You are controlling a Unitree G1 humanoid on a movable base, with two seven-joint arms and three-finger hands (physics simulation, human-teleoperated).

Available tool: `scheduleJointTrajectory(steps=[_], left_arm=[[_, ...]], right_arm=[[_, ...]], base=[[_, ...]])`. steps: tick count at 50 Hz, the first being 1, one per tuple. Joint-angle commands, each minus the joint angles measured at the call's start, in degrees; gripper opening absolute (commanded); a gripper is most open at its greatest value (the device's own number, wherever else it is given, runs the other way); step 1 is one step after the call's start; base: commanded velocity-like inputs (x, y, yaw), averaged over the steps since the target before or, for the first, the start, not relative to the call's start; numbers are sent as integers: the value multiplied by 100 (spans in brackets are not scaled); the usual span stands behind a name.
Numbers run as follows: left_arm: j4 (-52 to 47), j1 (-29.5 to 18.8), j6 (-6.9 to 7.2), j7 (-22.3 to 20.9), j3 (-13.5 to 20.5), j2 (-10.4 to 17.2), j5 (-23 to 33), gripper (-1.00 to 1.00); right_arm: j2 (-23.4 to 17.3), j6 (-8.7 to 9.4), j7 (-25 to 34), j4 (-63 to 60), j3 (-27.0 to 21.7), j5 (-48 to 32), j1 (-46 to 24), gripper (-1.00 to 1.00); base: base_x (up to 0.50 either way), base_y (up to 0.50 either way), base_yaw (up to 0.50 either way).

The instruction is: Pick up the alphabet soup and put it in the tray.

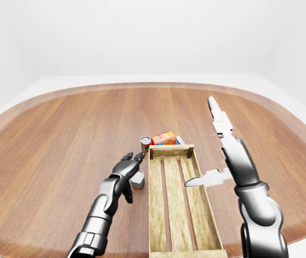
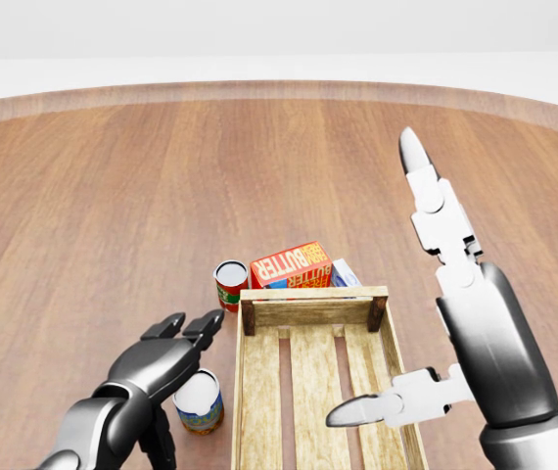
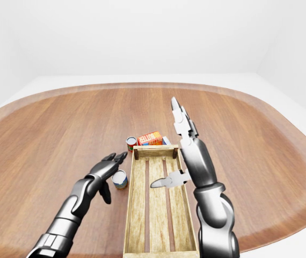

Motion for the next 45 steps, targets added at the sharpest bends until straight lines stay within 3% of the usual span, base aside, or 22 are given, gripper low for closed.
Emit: scheduleJointTrajectory(steps=[1, 22, 45], left_arm=[[444, -146, 0, 210, -47, -19, -12, 100], [628, -190, 0, 285, -67, -21, -8, 100], [1555, -540, 0, 671, -142, -102, -52, 100]], right_arm=[[-1, 0, 2, 6, -7, 11, -9, 100], [10, 0, -18, 18, 44, 7, 48, 100], [10, 0, 14, -67, 72, -18, 44, 100]], base=[[0, 0, 0], [0, 0, 0], [0, 0, 0]])
